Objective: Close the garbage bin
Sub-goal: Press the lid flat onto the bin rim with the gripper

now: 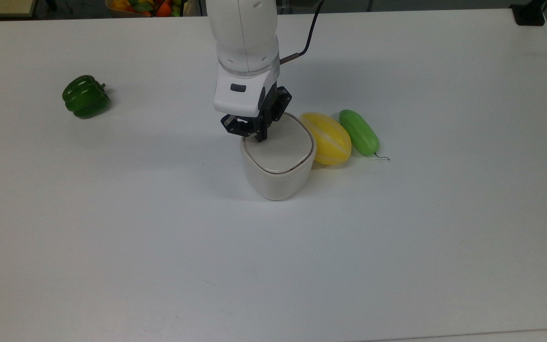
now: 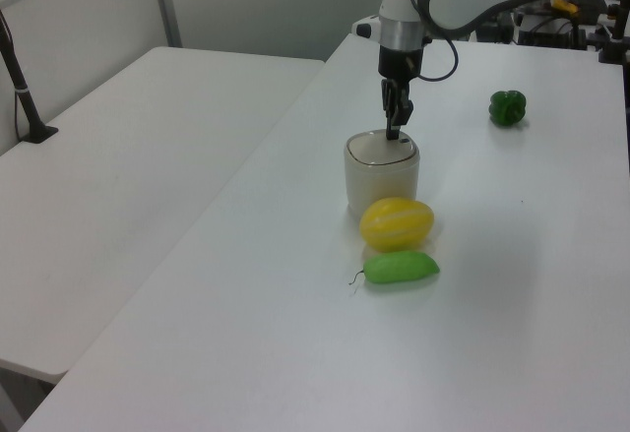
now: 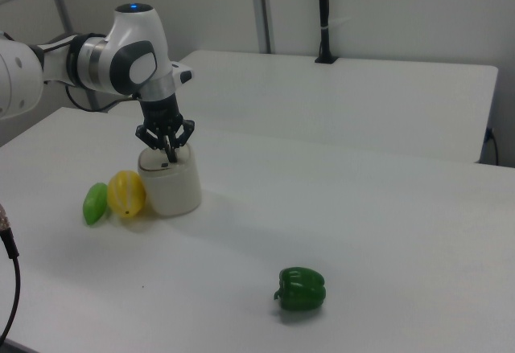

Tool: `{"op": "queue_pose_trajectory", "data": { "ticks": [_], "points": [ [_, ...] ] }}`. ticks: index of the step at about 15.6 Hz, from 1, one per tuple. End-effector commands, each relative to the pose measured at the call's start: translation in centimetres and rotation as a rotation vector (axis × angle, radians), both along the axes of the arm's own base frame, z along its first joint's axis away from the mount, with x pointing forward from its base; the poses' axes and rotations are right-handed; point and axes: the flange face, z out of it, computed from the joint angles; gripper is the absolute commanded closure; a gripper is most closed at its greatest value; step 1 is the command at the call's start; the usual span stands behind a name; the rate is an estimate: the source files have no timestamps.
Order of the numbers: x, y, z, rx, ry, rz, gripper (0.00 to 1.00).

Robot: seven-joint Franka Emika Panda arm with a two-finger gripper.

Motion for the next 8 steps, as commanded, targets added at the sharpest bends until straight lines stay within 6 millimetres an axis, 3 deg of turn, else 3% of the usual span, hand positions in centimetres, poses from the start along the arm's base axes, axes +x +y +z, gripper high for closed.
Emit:
{"op": "queue_pose_trajectory", "data": {
  "ticks": [1, 8],
  "points": [
    [-0.1, 0.2, -1.0, -0.024, 0.015, 0.013, 0.92],
    [0.2, 1.5, -3.2, -0.066, 0.026, 0.016, 0.92]
  ]
}}
